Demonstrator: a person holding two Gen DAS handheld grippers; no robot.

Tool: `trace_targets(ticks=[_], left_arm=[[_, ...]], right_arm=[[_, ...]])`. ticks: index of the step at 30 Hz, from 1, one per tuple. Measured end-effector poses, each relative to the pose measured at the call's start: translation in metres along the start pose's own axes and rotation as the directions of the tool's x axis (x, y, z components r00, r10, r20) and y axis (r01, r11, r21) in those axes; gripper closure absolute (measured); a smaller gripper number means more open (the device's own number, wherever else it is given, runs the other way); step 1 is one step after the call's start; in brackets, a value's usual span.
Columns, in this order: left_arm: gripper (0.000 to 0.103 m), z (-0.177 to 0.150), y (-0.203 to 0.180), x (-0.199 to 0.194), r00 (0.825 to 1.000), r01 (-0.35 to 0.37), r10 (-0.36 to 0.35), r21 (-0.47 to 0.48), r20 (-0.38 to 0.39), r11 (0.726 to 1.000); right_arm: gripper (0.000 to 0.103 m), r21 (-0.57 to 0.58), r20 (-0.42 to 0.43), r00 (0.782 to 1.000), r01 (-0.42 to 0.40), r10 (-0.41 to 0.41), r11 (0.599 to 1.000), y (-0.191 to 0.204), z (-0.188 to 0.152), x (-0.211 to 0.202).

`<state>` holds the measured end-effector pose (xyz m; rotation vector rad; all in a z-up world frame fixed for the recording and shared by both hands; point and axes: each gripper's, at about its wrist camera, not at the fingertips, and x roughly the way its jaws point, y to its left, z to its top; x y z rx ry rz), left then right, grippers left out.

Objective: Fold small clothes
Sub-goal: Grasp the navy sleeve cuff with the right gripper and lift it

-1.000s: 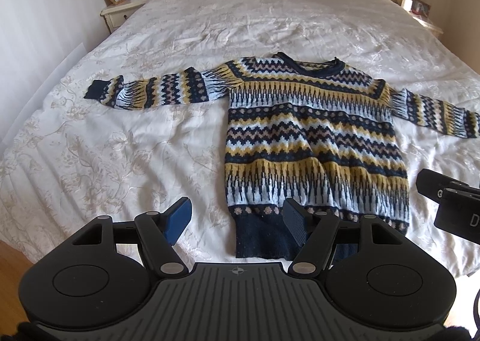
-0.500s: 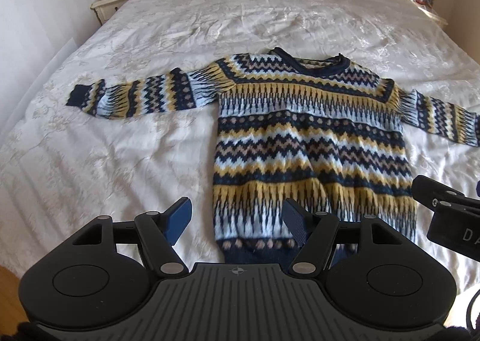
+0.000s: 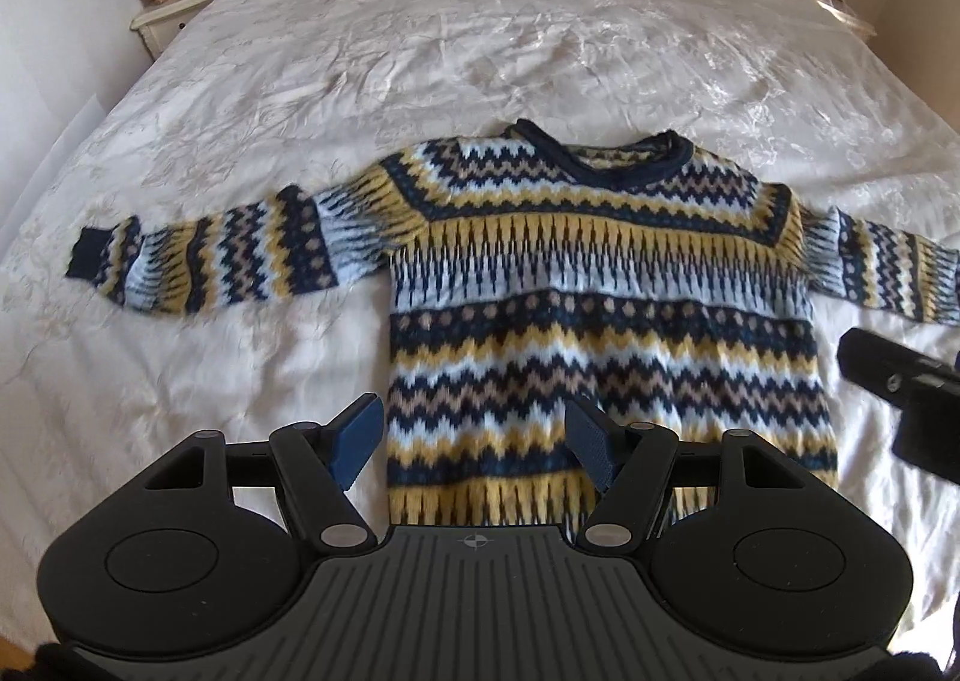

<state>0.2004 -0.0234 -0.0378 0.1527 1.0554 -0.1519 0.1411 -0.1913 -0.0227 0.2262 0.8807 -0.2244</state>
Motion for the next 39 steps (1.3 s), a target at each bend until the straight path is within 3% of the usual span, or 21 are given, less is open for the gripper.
trace_targets(ticks=[8, 14, 19, 21, 26, 31, 33, 36, 39], left_arm=[[0.038, 0.027, 0.013, 0.005, 0.995, 0.033, -0.034, 0.007, 0.097, 0.999], [0.038, 0.038, 0.013, -0.006, 0.976, 0.061, -0.06, 0.001, 0.21, 0.998], [0.038, 0.042, 0.005, -0.012, 0.961, 0.058, -0.057, 0.005, 0.269, 0.998], [0.038, 0.042, 0.002, -0.014, 0.959, 0.059, -0.056, -0.003, 0.277, 0.998], [0.038, 0.038, -0.008, -0.006, 0.977, 0.032, -0.026, -0.023, 0.212, 0.999], [0.043, 0.03, -0.03, -0.001, 0.986, -0.008, 0.017, -0.057, 0.165, 0.998], [0.043, 0.028, -0.043, -0.002, 0.987, -0.027, 0.036, -0.062, 0.157, 0.998], [0.043, 0.027, -0.064, -0.003, 0.988, -0.047, 0.056, -0.067, 0.146, 0.997], [0.043, 0.029, -0.085, -0.003, 0.987, -0.075, 0.085, -0.08, 0.135, 0.994]], right_arm=[[0.001, 0.003, 0.142, 0.989, 0.029, -0.029, 1.0, 0.007, 0.028, -0.002], [0.001, -0.021, 0.233, 0.971, 0.058, -0.051, 0.998, 0.009, 0.041, -0.001], [0.003, -0.059, 0.254, 0.965, 0.085, -0.067, 0.995, 0.001, 0.053, 0.008], [0.013, -0.052, 0.223, 0.972, 0.085, -0.071, 0.995, -0.012, 0.059, 0.017], [0.021, -0.003, 0.162, 0.974, 0.16, -0.158, 0.987, -0.068, 0.066, 0.045], [0.034, 0.046, 0.097, 0.95, 0.292, -0.295, 0.955, -0.154, 0.065, 0.083], [0.045, 0.084, 0.055, 0.948, 0.309, -0.314, 0.947, -0.199, 0.061, 0.098], [0.046, 0.173, 0.008, 0.941, 0.331, -0.338, 0.928, -0.264, 0.052, 0.111], [0.046, 0.241, -0.031, 0.919, 0.389, -0.394, 0.889, -0.324, 0.047, 0.121]])
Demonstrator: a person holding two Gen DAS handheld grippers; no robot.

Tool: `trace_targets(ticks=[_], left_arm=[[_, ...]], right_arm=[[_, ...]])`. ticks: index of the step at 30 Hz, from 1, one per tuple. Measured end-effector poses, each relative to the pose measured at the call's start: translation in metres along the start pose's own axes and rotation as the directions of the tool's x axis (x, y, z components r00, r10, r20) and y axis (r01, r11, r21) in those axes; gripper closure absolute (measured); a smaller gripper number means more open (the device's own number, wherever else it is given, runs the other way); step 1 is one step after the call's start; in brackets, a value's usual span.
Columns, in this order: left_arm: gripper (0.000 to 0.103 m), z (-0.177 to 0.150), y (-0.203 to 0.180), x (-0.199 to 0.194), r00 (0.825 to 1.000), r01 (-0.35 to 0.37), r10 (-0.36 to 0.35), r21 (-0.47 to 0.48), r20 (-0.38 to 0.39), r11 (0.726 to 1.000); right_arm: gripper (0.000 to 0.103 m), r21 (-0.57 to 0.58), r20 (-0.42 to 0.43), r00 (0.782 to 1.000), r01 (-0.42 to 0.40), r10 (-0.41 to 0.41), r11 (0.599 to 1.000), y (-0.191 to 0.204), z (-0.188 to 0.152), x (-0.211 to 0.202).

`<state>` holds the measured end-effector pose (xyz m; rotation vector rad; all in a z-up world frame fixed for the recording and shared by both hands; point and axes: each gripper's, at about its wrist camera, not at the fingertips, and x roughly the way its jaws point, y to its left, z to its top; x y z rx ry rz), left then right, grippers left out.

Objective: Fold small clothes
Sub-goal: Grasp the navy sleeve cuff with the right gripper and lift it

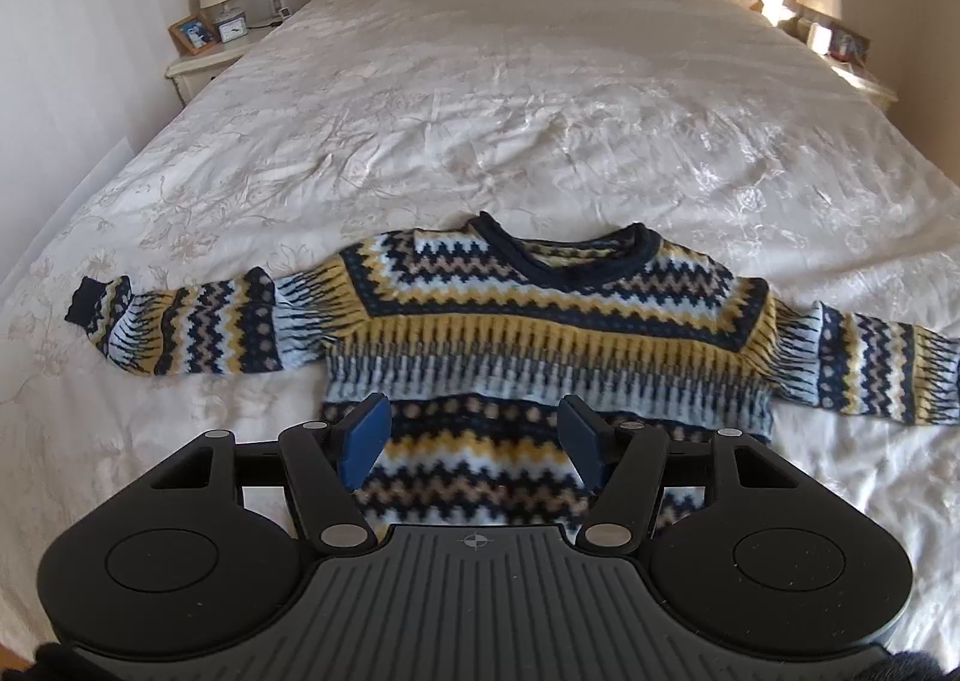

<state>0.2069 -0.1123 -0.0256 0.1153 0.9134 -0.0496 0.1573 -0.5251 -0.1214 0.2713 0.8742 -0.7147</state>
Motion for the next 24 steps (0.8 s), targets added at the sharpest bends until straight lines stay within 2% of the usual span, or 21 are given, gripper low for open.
trace_targets(ticks=[2, 7, 11, 13, 14, 15, 16, 17, 20, 24], left_arm=[[0.043, 0.0, -0.014, 0.0, 1.0, -0.016, 0.016, -0.002, -0.007, 1.0], [0.043, -0.001, -0.043, 0.001, 0.999, -0.043, 0.043, 0.022, -0.029, 0.999], [0.043, 0.0, -0.058, 0.0, 0.997, -0.061, 0.063, 0.046, -0.036, 0.997], [0.043, 0.001, -0.061, -0.001, 0.997, -0.068, 0.07, 0.049, -0.033, 0.996], [0.043, 0.002, -0.063, -0.001, 0.997, -0.071, 0.073, 0.05, -0.033, 0.996], [0.043, 0.002, -0.063, 0.0, 0.997, -0.073, 0.074, 0.05, -0.033, 0.996], [0.043, 0.002, -0.063, 0.0, 0.997, -0.073, 0.075, 0.049, -0.033, 0.996], [0.043, 0.003, -0.062, 0.001, 0.997, -0.072, 0.073, 0.047, -0.033, 0.996], [0.043, 0.003, -0.055, 0.002, 0.997, -0.065, 0.066, 0.035, -0.032, 0.997], [0.043, 0.001, -0.039, 0.005, 0.999, -0.042, 0.042, 0.024, -0.03, 0.999]], right_arm=[[0.045, 0.03, -0.015, 0.999, 0.046, -0.045, 0.999, -0.024, 0.005, 0.02], [0.043, 0.126, -0.07, 0.995, 0.08, -0.071, 0.989, -0.076, 0.016, 0.063], [0.038, 0.228, -0.085, 0.996, 0.034, -0.015, 0.973, -0.1, 0.019, 0.091], [0.04, 0.254, -0.077, 0.997, 0.007, 0.013, 0.967, -0.104, 0.022, 0.097], [0.05, 0.255, -0.064, 0.998, -0.01, 0.027, 0.967, -0.103, 0.024, 0.099], [0.083, 0.251, -0.053, 0.998, -0.029, 0.043, 0.967, -0.102, 0.026, 0.098], [0.091, 0.251, -0.05, 0.995, -0.076, 0.091, 0.965, -0.102, 0.028, 0.097], [0.091, 0.259, -0.047, 0.99, -0.114, 0.13, 0.959, -0.1, 0.03, 0.096], [0.091, 0.186, 0.008, 0.992, -0.129, 0.13, 0.974, -0.08, 0.039, 0.076], [0.091, 0.11, 0.046, 0.981, -0.19, 0.186, 0.976, -0.04, 0.053, 0.04]])
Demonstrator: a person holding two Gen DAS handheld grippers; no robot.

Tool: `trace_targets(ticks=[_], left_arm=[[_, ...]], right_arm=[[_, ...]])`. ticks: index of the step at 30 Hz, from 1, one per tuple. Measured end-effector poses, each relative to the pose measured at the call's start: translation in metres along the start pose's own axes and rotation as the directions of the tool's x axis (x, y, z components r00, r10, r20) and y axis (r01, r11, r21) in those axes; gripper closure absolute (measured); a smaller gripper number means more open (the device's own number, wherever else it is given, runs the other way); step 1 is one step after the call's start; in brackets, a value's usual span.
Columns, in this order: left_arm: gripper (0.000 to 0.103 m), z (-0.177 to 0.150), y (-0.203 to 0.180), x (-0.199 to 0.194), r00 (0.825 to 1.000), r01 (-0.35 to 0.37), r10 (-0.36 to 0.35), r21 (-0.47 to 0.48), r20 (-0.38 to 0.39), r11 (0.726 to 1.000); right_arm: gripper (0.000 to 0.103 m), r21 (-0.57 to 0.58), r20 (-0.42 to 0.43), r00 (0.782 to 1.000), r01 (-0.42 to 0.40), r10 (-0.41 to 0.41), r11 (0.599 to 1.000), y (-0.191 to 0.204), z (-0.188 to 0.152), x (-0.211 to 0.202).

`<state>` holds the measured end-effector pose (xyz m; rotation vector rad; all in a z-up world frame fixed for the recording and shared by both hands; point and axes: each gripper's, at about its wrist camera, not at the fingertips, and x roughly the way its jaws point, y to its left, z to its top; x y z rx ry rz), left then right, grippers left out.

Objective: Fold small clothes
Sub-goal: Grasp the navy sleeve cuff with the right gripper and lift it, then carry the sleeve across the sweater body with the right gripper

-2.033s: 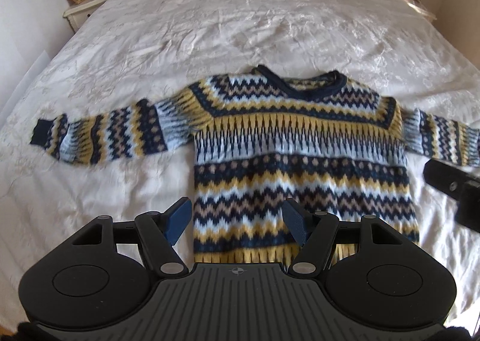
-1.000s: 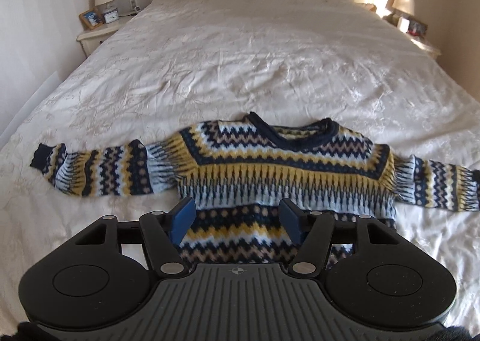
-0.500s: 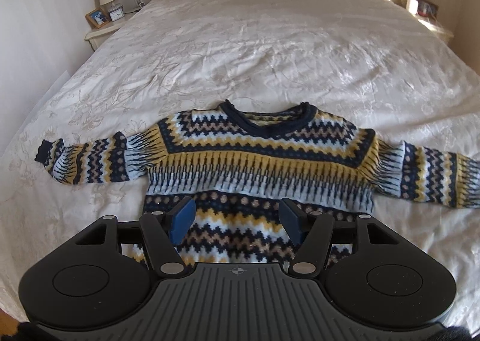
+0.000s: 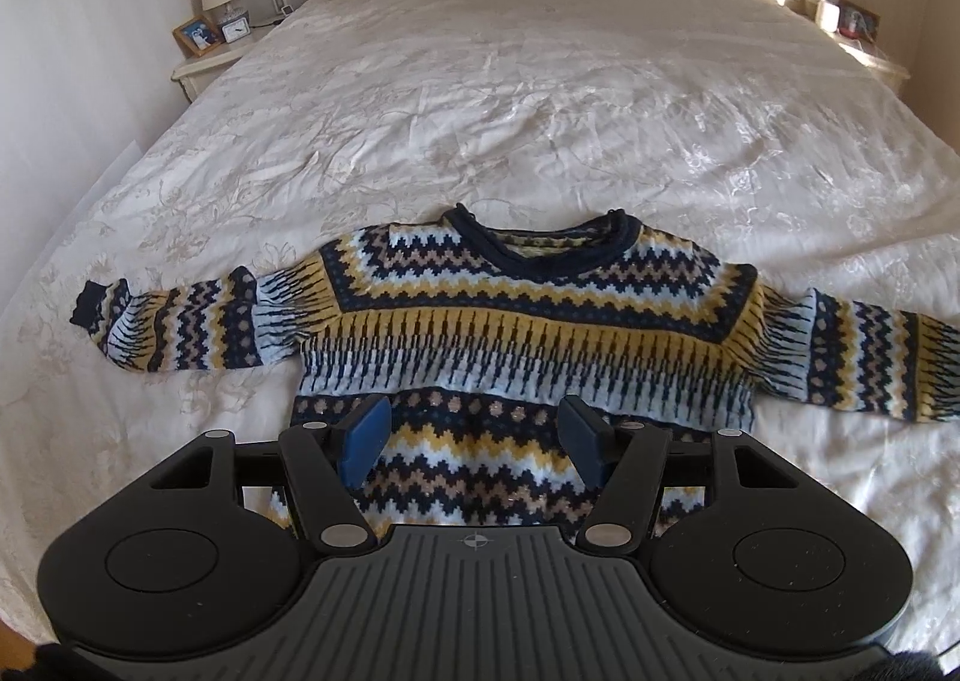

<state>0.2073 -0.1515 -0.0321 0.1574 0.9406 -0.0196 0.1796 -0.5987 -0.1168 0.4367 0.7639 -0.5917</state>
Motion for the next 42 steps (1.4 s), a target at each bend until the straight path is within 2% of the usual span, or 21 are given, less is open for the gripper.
trace_targets(ticks=[5, 9, 13, 17, 21, 25, 28, 29, 30, 32, 35, 36, 39, 42], left_arm=[[0.043, 0.0, 0.032, 0.009, 0.999, 0.044, -0.044, -0.007, 0.006, 0.999], [0.043, 0.001, 0.066, 0.01, 0.999, 0.033, -0.032, -0.019, 0.039, 0.999], [0.043, -0.005, 0.105, 0.014, 0.999, 0.011, -0.009, -0.056, 0.038, 0.998], [0.043, -0.012, 0.144, 0.022, 1.0, -0.014, 0.016, -0.079, 0.013, 0.997], [0.043, -0.021, 0.176, 0.028, 0.999, -0.039, 0.038, -0.097, -0.011, 0.995], [0.043, -0.025, 0.205, 0.033, 0.998, -0.06, 0.057, -0.103, -0.025, 0.993], [0.043, -0.027, 0.222, 0.037, 0.997, -0.072, 0.069, -0.106, -0.036, 0.992], [0.043, -0.028, 0.227, 0.039, 0.997, -0.072, 0.068, -0.108, -0.04, 0.992], [0.043, -0.028, 0.231, 0.04, 0.997, -0.072, 0.068, -0.109, -0.044, 0.991], [0.043, -0.029, 0.239, 0.045, 0.997, -0.071, 0.066, -0.108, -0.05, 0.992], [0.043, -0.028, 0.243, 0.052, 0.997, -0.061, 0.055, -0.103, -0.057, 0.993], [0.043, -0.027, 0.243, 0.055, 0.997, -0.053, 0.048, -0.1, -0.058, 0.994], [0.043, -0.019, 0.24, 0.067, 0.998, -0.021, 0.016, -0.088, -0.055, 0.996], [0.043, -0.004, 0.228, 0.081, 0.999, 0.018, -0.02, -0.059, -0.043, 0.998]], right_arm=[[0.091, -0.085, 0.014, 0.996, -0.091, 0.092, 0.992, 0.079, 0.011, -0.024], [0.091, -0.152, 0.025, 0.978, -0.199, 0.205, 0.968, 0.152, 0.011, -0.049], [0.091, -0.211, 0.014, 0.936, -0.342, 0.353, 0.916, 0.234, -0.004, -0.071], [0.091, -0.254, -0.036, 0.882, -0.464, 0.471, 0.849, 0.314, -0.031, -0.077], [0.091, -0.302, -0.119, 0.844, -0.533, 0.524, 0.791, 0.385, -0.072, -0.065], [0.091, -0.376, -0.223, 0.834, -0.552, 0.505, 0.745, 0.443, -0.121, -0.04], [0.089, -0.394, -0.292, 0.826, -0.564, 0.483, 0.726, 0.465, -0.151, -0.02], [0.082, -0.4, -0.315, 0.823, -0.567, 0.473, 0.72, 0.473, -0.16, -0.016], [0.081, -0.403, -0.33, 0.821, -0.569, 0.466, 0.717, 0.48, -0.17, -0.015], [0.081, -0.399, -0.353, 0.805, -0.59, 0.476, 0.702, 0.485, -0.186, -0.02], [0.062, -0.398, -0.348, 0.799, -0.6, 0.491, 0.694, 0.477, -0.188, -0.029], [0.061, -0.396, -0.341, 0.8, -0.598, 0.493, 0.697, 0.474, -0.187, -0.032], [0.061, -0.392, -0.322, 0.819, -0.571, 0.474, 0.721, 0.457, -0.177, -0.036], [0.061, -0.413, -0.3, 0.864, -0.5, 0.404, 0.761, 0.432, -0.166, -0.032]])
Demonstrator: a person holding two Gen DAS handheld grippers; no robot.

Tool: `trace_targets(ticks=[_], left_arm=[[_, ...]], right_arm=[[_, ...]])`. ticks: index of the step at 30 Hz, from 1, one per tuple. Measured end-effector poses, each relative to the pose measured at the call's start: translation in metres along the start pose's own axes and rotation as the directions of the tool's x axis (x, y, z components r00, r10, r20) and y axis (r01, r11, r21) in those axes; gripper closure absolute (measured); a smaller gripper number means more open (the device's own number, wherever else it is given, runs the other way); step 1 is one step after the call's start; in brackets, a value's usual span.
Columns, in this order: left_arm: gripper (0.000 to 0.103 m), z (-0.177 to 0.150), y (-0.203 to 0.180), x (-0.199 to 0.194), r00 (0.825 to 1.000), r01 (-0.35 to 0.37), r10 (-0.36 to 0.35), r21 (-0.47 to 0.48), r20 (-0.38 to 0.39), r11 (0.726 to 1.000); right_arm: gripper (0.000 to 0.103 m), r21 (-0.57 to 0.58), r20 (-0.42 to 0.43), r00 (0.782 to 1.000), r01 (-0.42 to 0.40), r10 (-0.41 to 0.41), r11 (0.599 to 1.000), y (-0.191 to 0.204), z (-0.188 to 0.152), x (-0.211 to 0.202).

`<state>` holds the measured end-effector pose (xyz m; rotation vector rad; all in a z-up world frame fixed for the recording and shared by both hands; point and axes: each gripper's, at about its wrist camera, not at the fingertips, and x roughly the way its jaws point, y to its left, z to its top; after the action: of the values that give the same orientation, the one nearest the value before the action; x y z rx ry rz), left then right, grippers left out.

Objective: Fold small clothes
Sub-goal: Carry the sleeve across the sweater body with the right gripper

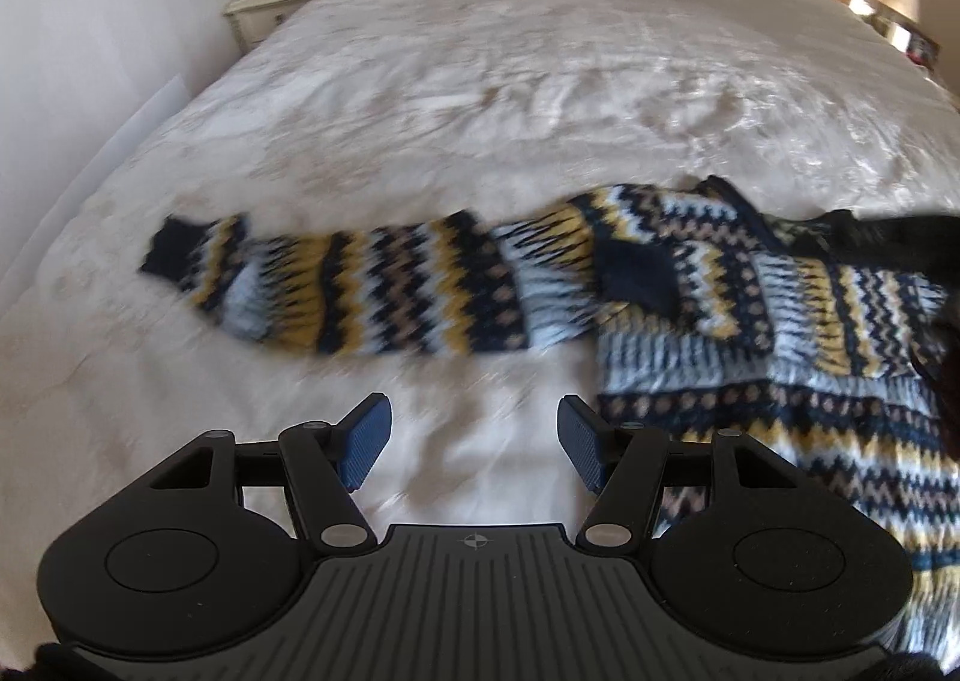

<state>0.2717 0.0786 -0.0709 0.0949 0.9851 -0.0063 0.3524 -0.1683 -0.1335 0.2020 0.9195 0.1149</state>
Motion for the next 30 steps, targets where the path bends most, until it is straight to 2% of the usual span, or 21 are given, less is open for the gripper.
trace_targets(ticks=[8, 11, 13, 14, 17, 19, 25, 30], left_arm=[[0.043, 0.053, -0.071, 0.054, 0.994, 0.091, -0.097, 0.099, 0.055, 0.991], [0.043, 0.063, -0.098, 0.082, 0.994, 0.105, -0.109, 0.122, 0.027, 0.987], [0.043, 0.064, -0.11, 0.1, 0.994, 0.111, -0.112, 0.129, 0.006, 0.985], [0.043, 0.063, -0.115, 0.11, 0.995, 0.099, -0.099, 0.136, -0.012, 0.986], [0.047, 0.053, -0.121, 0.146, 0.994, 0.051, -0.034, 0.165, -0.102, 0.985], [0.047, 0.043, -0.12, 0.169, 0.984, 0.013, 0.022, 0.195, -0.177, 0.981], [0.046, 0.027, -0.111, 0.168, 0.99, 0.034, -0.005, 0.203, -0.141, 0.979], [0.046, 0.025, -0.113, 0.166, 0.991, 0.016, 0.009, 0.184, -0.137, 0.983]], right_arm=[[0.061, 0.113, -0.039, 0.984, 0.175, -0.172, 0.978, -0.094, -0.005, -0.019], [0.059, 0.154, -0.041, 0.973, 0.23, -0.227, 0.961, -0.133, -0.001, -0.023], [0.051, 0.188, -0.048, 0.965, 0.262, -0.258, 0.947, -0.159, 0.002, -0.022], [0.047, 0.2, -0.052, 0.962, 0.274, -0.27, 0.941, -0.17, 0.003, -0.021], [0.047, 0.233, -0.067, 0.951, 0.308, -0.3, 0.923, -0.204, 0.003, -0.016], [0.047, 0.257, -0.083, 0.946, 0.323, -0.312, 0.911, -0.224, 0.003, -0.009], [0.047, 0.333, -0.114, 0.954, 0.298, -0.276, 0.895, -0.268, 0.0, 0.016], [0.046, 0.392, -0.127, 0.971, 0.236, -0.202, 0.889, -0.28, -0.004, 0.037]])
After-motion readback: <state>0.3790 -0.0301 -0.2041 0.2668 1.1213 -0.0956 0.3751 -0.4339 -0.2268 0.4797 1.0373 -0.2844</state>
